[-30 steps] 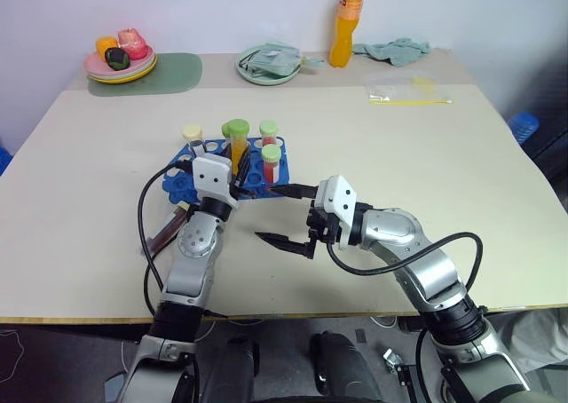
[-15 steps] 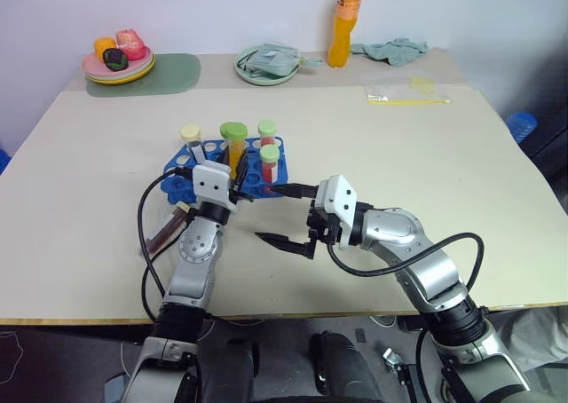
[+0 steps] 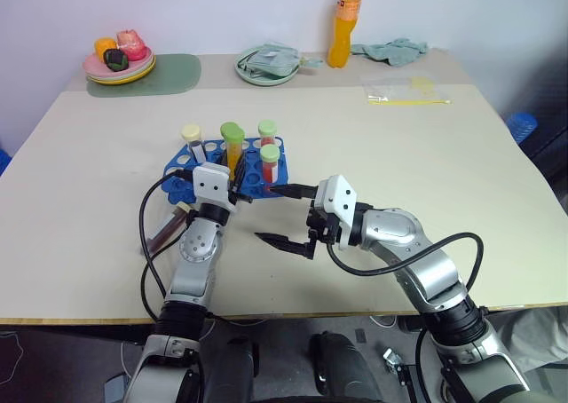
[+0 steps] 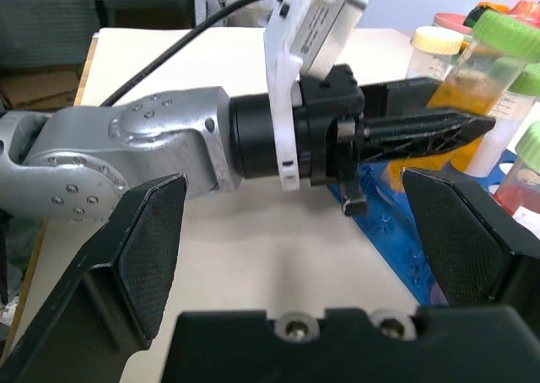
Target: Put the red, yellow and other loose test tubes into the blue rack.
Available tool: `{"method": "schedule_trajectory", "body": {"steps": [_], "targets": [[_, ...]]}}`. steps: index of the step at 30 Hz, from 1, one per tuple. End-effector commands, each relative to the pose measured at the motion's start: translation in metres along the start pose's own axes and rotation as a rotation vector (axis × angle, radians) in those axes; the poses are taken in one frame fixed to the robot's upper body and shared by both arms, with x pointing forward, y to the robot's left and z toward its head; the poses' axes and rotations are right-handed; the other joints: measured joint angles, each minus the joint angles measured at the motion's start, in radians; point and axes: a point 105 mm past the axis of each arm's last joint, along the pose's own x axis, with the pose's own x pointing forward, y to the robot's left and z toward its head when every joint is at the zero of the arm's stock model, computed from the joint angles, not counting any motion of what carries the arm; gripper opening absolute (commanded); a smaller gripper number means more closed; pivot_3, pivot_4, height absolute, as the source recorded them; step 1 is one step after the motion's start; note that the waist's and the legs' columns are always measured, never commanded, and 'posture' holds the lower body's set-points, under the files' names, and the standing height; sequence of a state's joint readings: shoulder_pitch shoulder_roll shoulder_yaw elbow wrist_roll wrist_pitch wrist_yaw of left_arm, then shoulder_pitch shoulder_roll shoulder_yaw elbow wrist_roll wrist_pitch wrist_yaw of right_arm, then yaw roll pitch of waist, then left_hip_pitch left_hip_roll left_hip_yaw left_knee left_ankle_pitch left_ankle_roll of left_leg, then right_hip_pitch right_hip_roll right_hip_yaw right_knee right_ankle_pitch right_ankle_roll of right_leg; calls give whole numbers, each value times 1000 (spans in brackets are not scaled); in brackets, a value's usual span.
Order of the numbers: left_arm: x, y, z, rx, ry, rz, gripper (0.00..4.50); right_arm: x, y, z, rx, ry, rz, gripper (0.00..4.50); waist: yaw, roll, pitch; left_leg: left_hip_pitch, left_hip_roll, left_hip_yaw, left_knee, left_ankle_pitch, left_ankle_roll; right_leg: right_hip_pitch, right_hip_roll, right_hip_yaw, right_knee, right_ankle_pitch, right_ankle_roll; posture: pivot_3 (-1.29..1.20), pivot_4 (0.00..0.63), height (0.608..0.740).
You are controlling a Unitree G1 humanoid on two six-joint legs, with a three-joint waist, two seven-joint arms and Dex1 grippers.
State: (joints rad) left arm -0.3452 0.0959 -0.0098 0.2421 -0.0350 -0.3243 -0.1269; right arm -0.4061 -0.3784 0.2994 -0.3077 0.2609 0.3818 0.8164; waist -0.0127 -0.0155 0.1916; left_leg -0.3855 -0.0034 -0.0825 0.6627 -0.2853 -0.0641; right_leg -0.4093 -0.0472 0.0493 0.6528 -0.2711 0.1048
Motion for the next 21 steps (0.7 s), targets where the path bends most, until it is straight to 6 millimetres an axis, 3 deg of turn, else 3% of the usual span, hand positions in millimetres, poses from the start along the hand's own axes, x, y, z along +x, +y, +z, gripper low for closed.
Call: {"method": "schedule_trajectory", "body": {"steps": [1, 4, 8, 11, 18, 20, 21], "targets": [[4, 2, 6, -9, -42, 11, 779, -1, 0, 14, -29, -50, -2, 4500, 1, 0, 0, 0, 0, 0, 0, 0, 0, 0, 0, 0, 0, 0, 0, 0, 150, 740], [4, 2, 5, -21, -45, -3, 779, -1, 0, 15, -30, -51, -7, 4500, 0, 0, 0, 0, 0, 0, 0, 0, 0, 0, 0, 0, 0, 0, 0, 0, 150, 740], [2, 5, 15, -67, -77, 2, 2646, -1, -2, 15, -28, -53, -14, 4500, 0, 0, 0, 0, 0, 0, 0, 0, 0, 0, 0, 0, 0, 0, 0, 0, 150, 740], [-4, 20, 35, -115, -121, 58, 4240, -3, -4, 15, -23, -55, -29, 4500, -3, 0, 0, 0, 0, 0, 0, 0, 0, 0, 0, 0, 0, 0, 0, 0, 150, 740], [-26, 60, 104, -122, -179, 84, 4240, -9, -9, 12, -7, -52, -45, 4500, -5, 0, 0, 0, 1, -1, 0, 0, 0, 0, 0, 0, 1, 0, 0, 0, 150, 740], [-30, 67, 115, -128, -152, 62, 4240, -9, -10, 11, -7, -50, -46, 4500, -5, 0, 0, 0, 1, -1, 0, 0, 0, 0, 0, 0, 1, 0, 0, 0, 150, 740], [-34, 86, 114, -163, -48, 73, 4240, -9, -12, 11, -8, -48, -46, 4500, -4, 0, 0, 0, 1, 0, 0, 0, 0, 0, 0, 0, 1, 0, 0, 0, 150, 740]]}}
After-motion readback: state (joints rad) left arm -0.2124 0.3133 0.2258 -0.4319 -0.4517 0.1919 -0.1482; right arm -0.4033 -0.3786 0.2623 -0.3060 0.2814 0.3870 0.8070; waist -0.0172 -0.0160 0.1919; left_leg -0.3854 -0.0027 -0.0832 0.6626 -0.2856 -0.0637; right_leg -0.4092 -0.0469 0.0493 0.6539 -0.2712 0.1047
